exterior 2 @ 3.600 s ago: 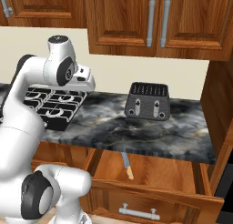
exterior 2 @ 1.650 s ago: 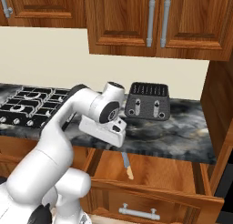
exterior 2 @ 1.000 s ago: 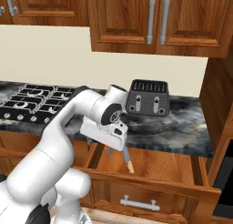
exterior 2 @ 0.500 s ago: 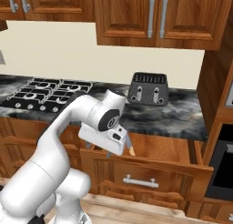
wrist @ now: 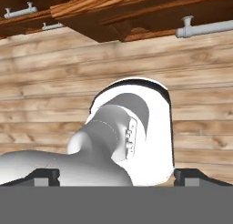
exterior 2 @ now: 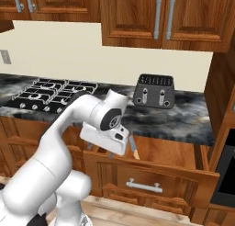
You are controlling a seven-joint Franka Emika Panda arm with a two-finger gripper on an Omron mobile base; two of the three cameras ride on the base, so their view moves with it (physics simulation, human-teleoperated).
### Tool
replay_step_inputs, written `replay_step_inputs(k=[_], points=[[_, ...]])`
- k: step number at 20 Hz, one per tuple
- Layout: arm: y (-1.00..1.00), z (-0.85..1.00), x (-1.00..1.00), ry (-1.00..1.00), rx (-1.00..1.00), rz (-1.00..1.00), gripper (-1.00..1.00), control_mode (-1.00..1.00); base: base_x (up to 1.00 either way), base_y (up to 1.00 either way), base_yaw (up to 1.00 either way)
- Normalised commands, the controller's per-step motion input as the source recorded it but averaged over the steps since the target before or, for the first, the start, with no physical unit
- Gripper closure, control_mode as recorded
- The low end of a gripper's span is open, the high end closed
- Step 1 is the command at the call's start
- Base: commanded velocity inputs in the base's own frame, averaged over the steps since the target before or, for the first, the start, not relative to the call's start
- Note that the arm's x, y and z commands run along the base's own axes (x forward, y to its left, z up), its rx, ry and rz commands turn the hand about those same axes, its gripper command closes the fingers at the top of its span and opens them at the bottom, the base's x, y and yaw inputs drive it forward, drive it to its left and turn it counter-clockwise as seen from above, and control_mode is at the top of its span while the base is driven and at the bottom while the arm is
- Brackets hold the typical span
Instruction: Pick up the knife from the drawer and place it on the cutting board. Then place the meat from the plate to the cutting board.
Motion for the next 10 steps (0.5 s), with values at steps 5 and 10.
replay_step_inputs(k=[5, 10], points=[[-0.14, 0.00, 0.48, 0.00, 0.00, 0.11, -1.00, -1.00, 0.00, 0.00, 0.00], [-0.25, -0.05, 0.45, 0.00, 0.01, 0.17, -1.00, -1.00, 0.00, 0.00, 0.00]])
